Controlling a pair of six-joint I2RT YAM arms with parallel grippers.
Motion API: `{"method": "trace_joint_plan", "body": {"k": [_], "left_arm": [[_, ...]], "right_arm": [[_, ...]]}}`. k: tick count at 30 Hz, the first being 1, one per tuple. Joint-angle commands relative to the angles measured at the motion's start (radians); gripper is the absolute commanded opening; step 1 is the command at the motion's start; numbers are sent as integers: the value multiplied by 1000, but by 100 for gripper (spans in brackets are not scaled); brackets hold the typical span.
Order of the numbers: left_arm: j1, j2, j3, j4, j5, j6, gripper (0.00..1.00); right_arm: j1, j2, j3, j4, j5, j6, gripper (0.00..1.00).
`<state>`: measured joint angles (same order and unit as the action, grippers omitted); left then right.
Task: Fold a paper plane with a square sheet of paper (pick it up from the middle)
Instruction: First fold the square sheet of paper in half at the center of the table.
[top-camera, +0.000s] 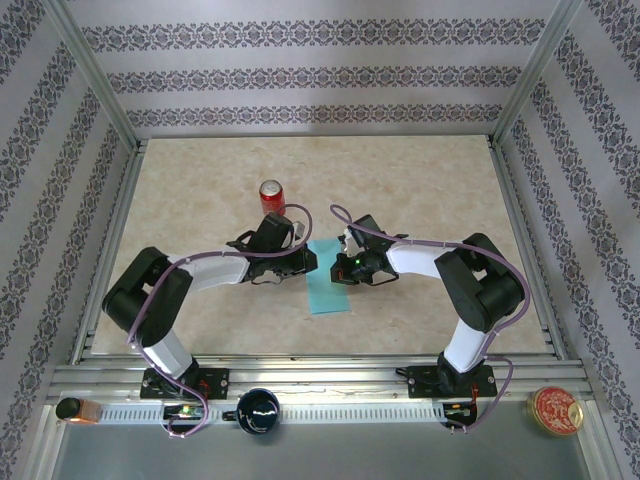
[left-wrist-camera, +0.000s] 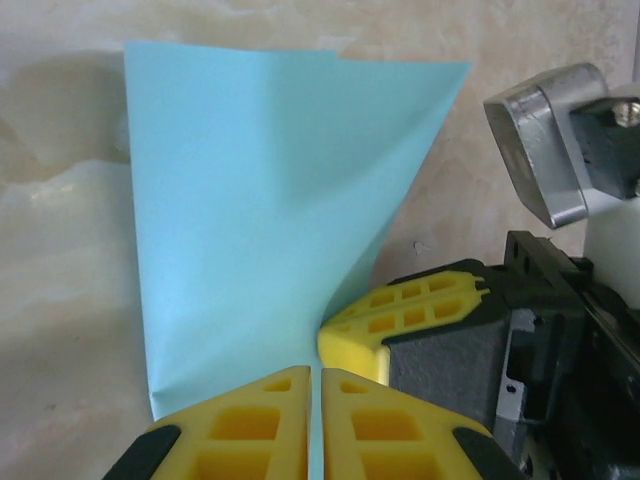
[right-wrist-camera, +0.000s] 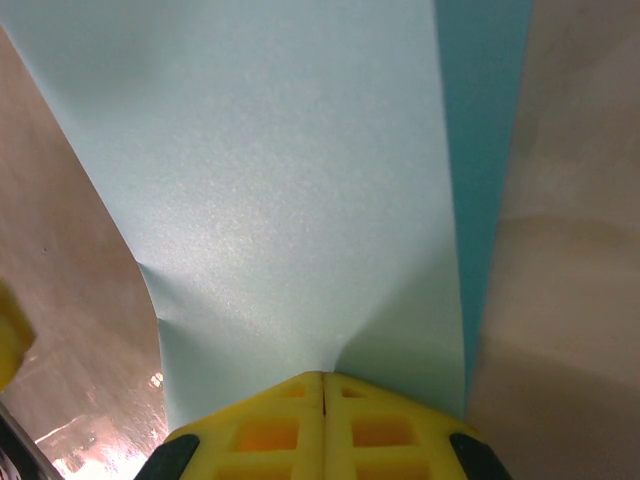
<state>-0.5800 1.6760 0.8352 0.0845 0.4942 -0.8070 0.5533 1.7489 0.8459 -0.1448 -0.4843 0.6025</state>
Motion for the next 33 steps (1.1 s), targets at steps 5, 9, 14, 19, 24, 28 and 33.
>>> {"method": "trace_joint_plan", "body": {"k": [5,9,14,19,24,28,33], "left_arm": [[26,95,-13,73,12,54,11],[31,142,-59,122,10,44,11],[36,142,-60,119,38,30,11],[42,68,4,30,19,55,13],[62,95,53,24,35,59,13],[75,138,67,36,50,51,13],[91,205,65,28,77,45,12]], "right_arm": [[-7,43,-16,-129,66,-15,0],[-6,43,-18,-125,65,-13,0],[-5,41,-22,-126,70,-12,0],[-6,39,-23,-128,75,-16,0],[-8,39,-22,-129,73,-18,0],[-8,37,-26,-131,73,-21,0],[-8,38,-29,-130,72,-22,0]]}}
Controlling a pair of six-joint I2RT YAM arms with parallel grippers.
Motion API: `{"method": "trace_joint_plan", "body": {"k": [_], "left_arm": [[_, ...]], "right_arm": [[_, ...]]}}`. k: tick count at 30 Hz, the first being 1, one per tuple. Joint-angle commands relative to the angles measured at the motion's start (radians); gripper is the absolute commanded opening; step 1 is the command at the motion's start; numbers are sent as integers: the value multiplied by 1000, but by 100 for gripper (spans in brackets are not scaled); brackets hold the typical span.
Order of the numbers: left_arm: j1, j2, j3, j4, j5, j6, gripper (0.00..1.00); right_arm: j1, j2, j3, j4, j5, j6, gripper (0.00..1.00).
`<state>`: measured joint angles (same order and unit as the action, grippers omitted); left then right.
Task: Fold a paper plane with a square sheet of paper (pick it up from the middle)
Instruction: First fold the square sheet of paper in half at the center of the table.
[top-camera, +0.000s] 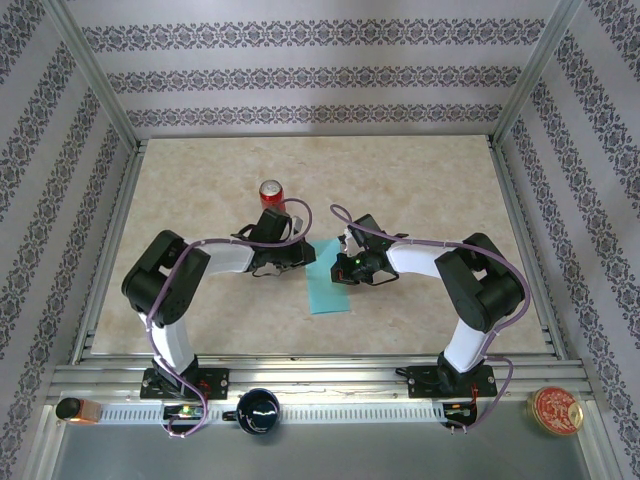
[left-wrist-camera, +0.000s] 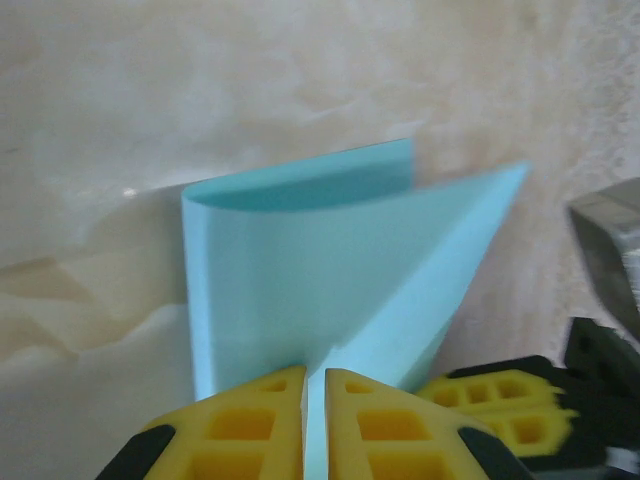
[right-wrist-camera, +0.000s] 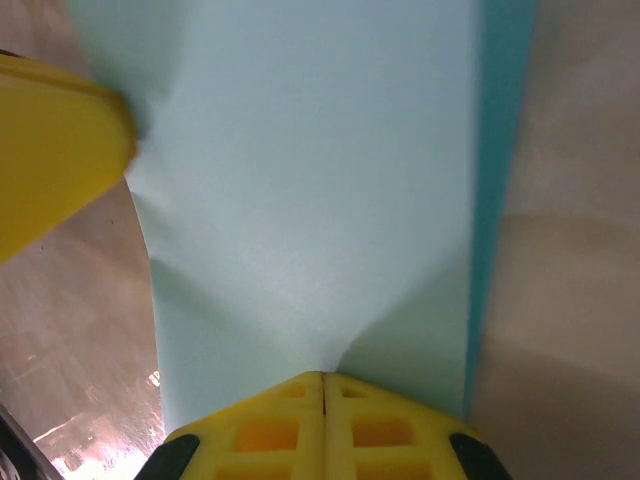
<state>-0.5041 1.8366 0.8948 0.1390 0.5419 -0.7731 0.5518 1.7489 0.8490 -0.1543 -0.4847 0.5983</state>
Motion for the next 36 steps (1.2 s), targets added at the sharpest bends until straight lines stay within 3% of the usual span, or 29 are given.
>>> {"method": "trace_joint_plan", "body": {"k": [1,10,15,26,36], "left_arm": [[18,59,3,-30,32,10,12],[33,49,33,-117,2,-15,10],[33,8,97,-169,21,-12,0],[41,69,182,-213,-1,-3,0],[71,134,157,-166,-43,6,0]], "right_arm": [[-6,39,-32,-122,71,-18,0],[-7,40,-31,-125,75,-20,0],[-7,41,-25,-126,75,-20,0],[-8,43,-25,-129,69,-23,0],[-8,41,-36,-124,70,-22,0]]}}
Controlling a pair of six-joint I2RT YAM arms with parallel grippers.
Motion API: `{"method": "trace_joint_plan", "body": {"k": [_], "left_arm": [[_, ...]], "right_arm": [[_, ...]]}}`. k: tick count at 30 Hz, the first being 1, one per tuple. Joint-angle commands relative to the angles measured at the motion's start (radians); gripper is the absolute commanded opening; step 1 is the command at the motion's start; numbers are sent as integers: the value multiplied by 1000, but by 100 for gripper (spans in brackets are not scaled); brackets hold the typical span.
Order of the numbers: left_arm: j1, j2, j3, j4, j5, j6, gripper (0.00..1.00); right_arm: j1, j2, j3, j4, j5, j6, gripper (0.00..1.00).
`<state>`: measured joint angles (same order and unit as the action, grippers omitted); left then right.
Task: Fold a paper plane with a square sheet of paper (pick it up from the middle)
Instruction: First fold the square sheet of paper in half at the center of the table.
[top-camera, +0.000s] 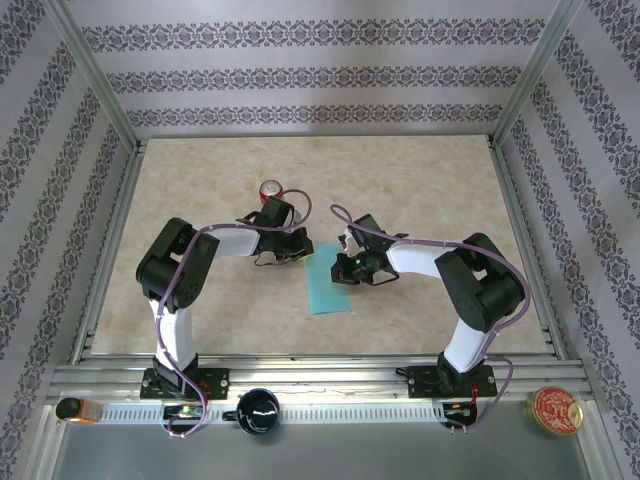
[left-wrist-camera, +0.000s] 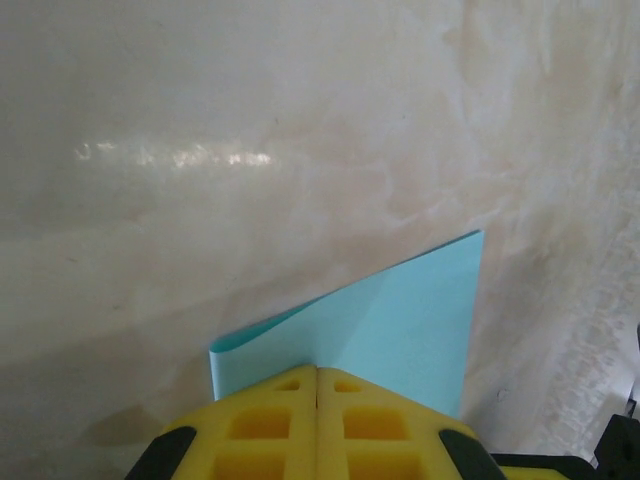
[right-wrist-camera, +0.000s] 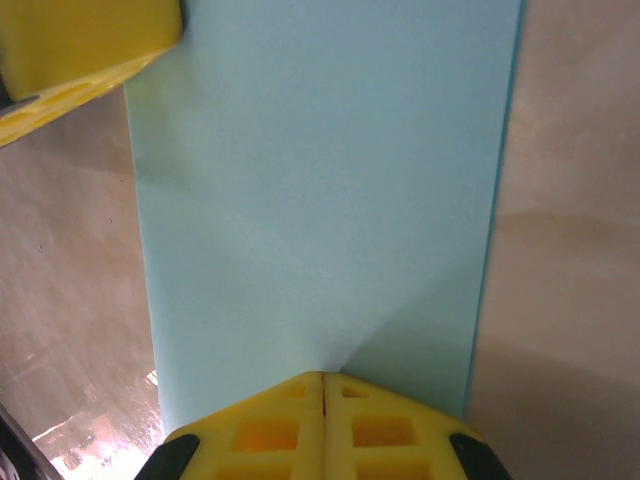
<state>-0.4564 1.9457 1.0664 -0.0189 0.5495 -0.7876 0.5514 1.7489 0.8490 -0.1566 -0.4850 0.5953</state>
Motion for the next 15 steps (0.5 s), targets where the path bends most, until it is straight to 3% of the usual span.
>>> {"method": "trace_joint_plan", "body": {"k": [1,15], "left_arm": [[27,29,-17,-3,-51,20,0],[72,22,-31,56,-89,-21,0]], "right_arm": [[-7,41,-37,-121,72,-20,0],[-10,49,-37,-132,74,-31,0]]}}
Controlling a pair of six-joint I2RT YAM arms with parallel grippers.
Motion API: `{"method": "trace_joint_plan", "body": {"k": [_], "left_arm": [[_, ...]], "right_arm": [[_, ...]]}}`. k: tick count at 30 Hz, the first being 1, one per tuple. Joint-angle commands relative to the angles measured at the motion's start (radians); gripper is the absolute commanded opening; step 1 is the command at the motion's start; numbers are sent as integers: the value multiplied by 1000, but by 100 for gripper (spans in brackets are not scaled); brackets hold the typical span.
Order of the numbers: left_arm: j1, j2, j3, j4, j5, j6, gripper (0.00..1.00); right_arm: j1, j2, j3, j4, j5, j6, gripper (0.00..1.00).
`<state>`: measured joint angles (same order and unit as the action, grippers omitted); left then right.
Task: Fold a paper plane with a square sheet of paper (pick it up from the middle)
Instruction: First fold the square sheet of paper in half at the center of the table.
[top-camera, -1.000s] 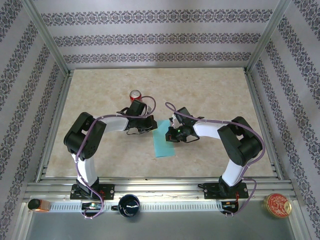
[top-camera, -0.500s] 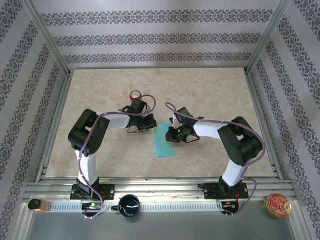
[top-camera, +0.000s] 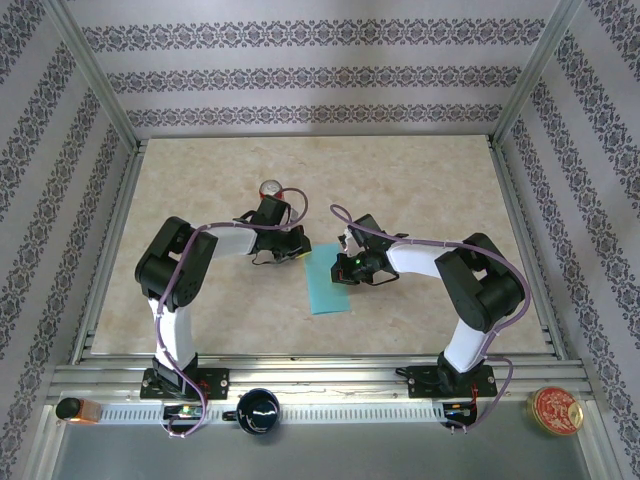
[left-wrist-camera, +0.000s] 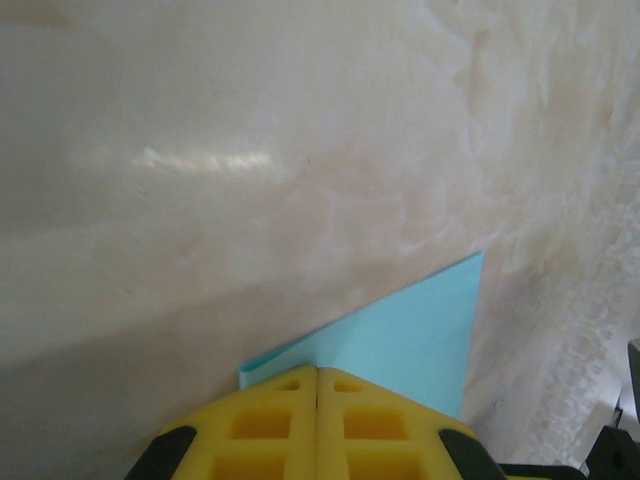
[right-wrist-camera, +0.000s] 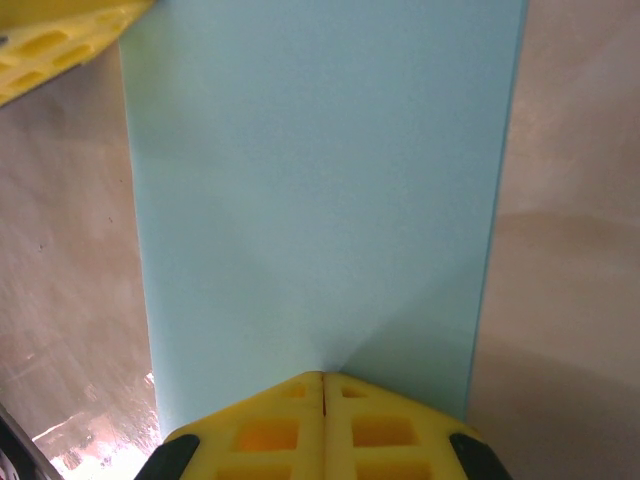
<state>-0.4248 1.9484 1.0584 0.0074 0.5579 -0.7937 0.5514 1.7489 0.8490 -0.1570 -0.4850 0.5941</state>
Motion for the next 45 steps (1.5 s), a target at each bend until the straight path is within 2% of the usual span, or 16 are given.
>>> {"method": "trace_joint_plan", "body": {"k": [1,15,33,45], "left_arm": [[41,16,-27,36,-100,-18,0],[42,-35,-49,30,-200,-22,0],[42,-109,-58,2,-197,-15,0],[-80,-271,-180,24,-126,-54,0]], "right_arm": [[-11,49,-37,-133,74,-29,0],[-18,44,-39,-132,71,-33,0],[-21,41,-50,-121,62,-33,0],[-20,34,-50,-117,63,-28,0]]}}
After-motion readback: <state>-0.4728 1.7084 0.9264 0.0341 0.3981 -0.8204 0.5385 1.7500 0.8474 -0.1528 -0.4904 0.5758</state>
